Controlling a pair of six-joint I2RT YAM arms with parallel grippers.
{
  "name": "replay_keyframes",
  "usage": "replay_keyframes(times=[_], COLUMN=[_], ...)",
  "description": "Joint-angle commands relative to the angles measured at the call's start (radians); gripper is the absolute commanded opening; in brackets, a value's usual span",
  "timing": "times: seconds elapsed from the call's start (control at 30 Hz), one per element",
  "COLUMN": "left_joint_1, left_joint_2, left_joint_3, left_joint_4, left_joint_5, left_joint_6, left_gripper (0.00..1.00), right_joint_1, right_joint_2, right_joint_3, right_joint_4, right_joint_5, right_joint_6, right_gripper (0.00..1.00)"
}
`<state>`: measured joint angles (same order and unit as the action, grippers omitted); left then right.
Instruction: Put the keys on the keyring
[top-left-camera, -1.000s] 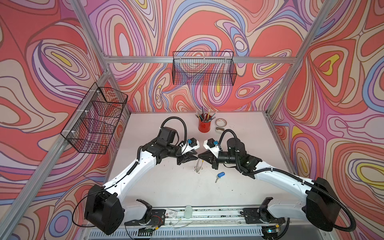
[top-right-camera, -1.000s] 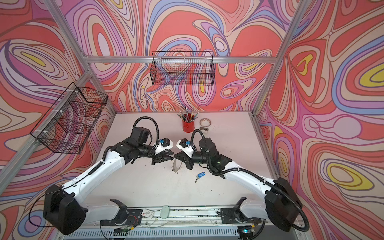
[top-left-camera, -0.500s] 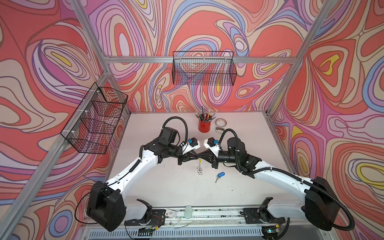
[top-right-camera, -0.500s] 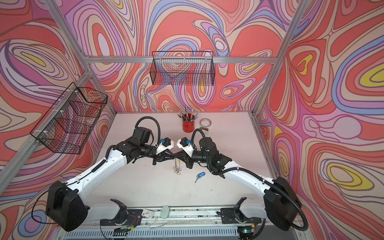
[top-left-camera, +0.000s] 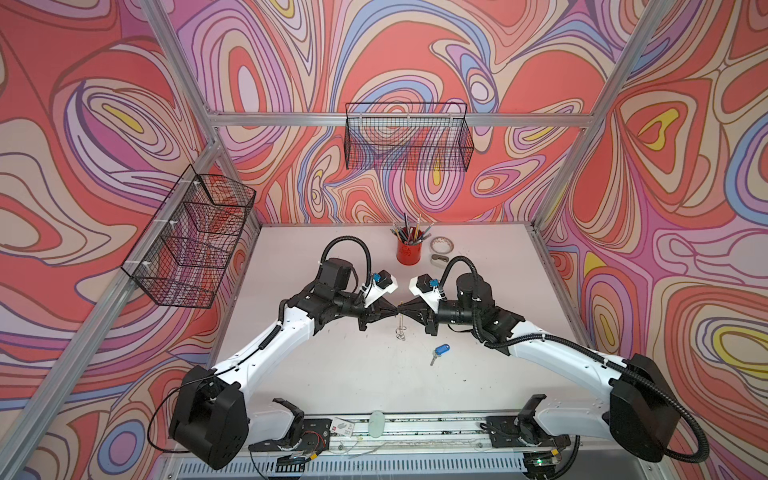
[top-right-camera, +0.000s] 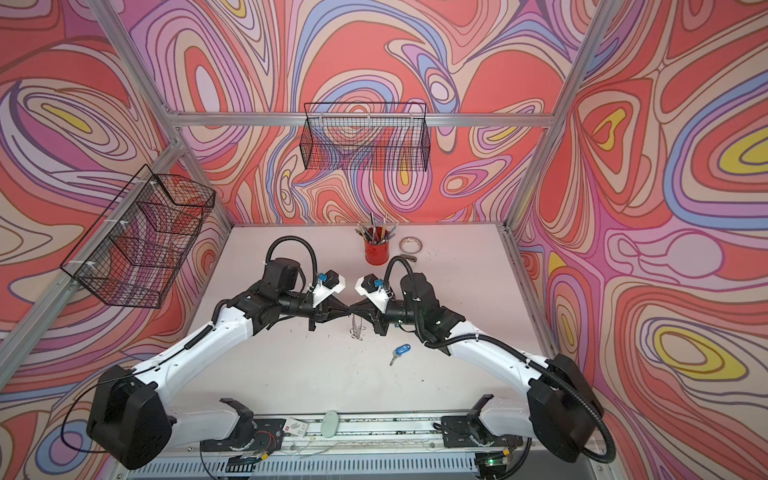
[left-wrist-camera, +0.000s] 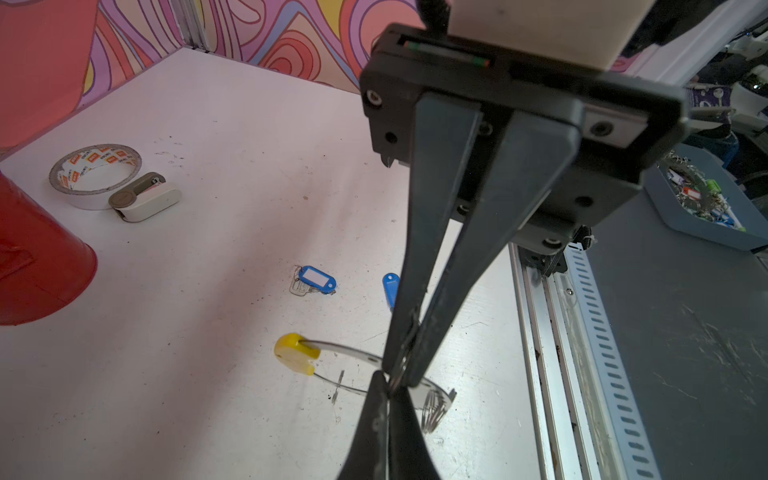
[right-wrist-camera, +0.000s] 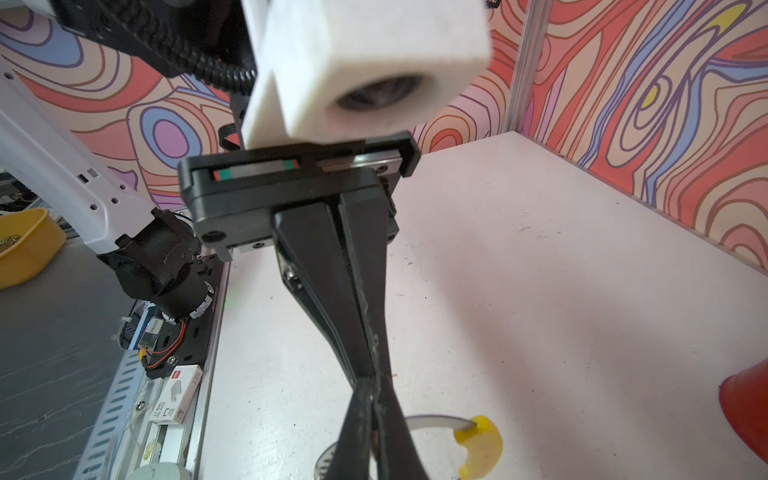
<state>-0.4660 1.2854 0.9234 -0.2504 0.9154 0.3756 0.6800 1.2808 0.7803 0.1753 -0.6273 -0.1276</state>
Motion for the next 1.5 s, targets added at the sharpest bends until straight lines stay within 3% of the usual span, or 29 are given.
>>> replay_keyframes(times=[0.0, 0.1, 0.27, 0.33, 0.43, 0.53, 0.63, 0.73, 0.87, 1.07, 1.2, 1.33, 1.47], left_joint_1=[-0.012, -0.012, -0.013, -0.013, -0.013, -0.013, -0.017, -0.019, -0.028, -0.046, -0.060, -0.069, -0.076], left_joint_2=[-0.041, -0.036, -0.033, -0.053, -0.081, -0.098, -0.108, -0.117, -0.116, -0.086, -0.059, -0.013, 0.054], left_joint_3=[-0.008, -0.021, -0.028, -0.057, -0.099, -0.144, -0.182, -0.221, -0.267, -0.348, -0.362, -0.383, -0.390], left_joint_4=[0.192, 0.219, 0.277, 0.334, 0.416, 0.507, 0.590, 0.697, 0.847, 1.141, 1.244, 1.382, 1.531], left_joint_5=[0.060, 0.051, 0.061, 0.043, 0.030, 0.016, -0.015, -0.039, -0.069, -0.138, -0.168, -0.172, -0.179], left_joint_6=[-0.098, -0.161, -0.229, -0.263, -0.322, -0.384, -0.447, -0.515, -0.613, -0.771, -0.838, -0.899, -0.971], left_gripper=[0.00, 0.00, 0.00, 0.00, 0.00, 0.00, 0.00, 0.00, 0.00, 0.00, 0.00, 0.00, 0.00], right_joint_1=[0.009, 0.006, -0.008, -0.021, -0.041, -0.067, -0.093, -0.109, -0.121, -0.139, -0.214, -0.284, -0.284], right_joint_2=[0.008, -0.001, -0.017, -0.028, -0.071, -0.130, -0.171, -0.199, -0.194, -0.179, -0.135, -0.048, -0.018], right_joint_3=[0.011, 0.017, 0.037, 0.052, 0.045, 0.017, 0.011, 0.005, 0.024, 0.031, 0.042, 0.074, 0.097], right_joint_4=[-0.055, -0.063, -0.065, -0.064, -0.027, 0.028, 0.047, 0.046, 0.026, 0.040, 0.078, 0.145, 0.151], right_joint_5=[-0.044, -0.040, -0.026, -0.009, 0.063, 0.076, 0.109, 0.176, 0.180, 0.087, -0.084, -0.298, -0.341], right_joint_6=[-0.021, -0.021, -0.005, 0.020, 0.057, 0.109, 0.156, 0.209, 0.270, 0.312, 0.388, 0.491, 0.492], right_gripper=[0.00, 0.00, 0.09, 0.16, 0.37, 0.46, 0.48, 0.61, 0.68, 0.68, 0.53, 0.54, 0.53])
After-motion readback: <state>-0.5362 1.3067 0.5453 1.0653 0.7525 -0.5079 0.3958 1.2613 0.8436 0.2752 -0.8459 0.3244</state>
